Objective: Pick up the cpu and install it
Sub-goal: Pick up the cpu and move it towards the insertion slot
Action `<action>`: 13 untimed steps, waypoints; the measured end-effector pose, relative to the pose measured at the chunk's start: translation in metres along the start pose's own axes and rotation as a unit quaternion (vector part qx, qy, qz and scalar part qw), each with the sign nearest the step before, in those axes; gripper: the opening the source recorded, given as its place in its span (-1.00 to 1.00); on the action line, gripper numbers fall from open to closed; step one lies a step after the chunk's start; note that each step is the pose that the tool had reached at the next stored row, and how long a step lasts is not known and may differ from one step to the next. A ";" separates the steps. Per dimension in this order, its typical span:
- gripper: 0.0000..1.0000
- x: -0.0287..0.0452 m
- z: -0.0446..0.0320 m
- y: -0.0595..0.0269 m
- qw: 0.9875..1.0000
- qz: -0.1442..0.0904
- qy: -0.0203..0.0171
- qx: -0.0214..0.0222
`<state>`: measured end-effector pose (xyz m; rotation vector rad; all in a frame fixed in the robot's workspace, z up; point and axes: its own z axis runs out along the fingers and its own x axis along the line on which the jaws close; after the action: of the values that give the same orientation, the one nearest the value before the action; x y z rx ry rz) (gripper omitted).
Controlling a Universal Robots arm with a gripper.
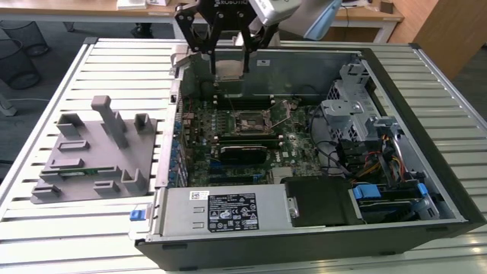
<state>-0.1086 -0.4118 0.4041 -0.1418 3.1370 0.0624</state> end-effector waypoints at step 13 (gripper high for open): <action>0.06 -0.0202 0.0021 0.0160 1.000 0.000 0.000 0.000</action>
<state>-0.0900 -0.3940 0.4027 -0.1406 3.1370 0.0625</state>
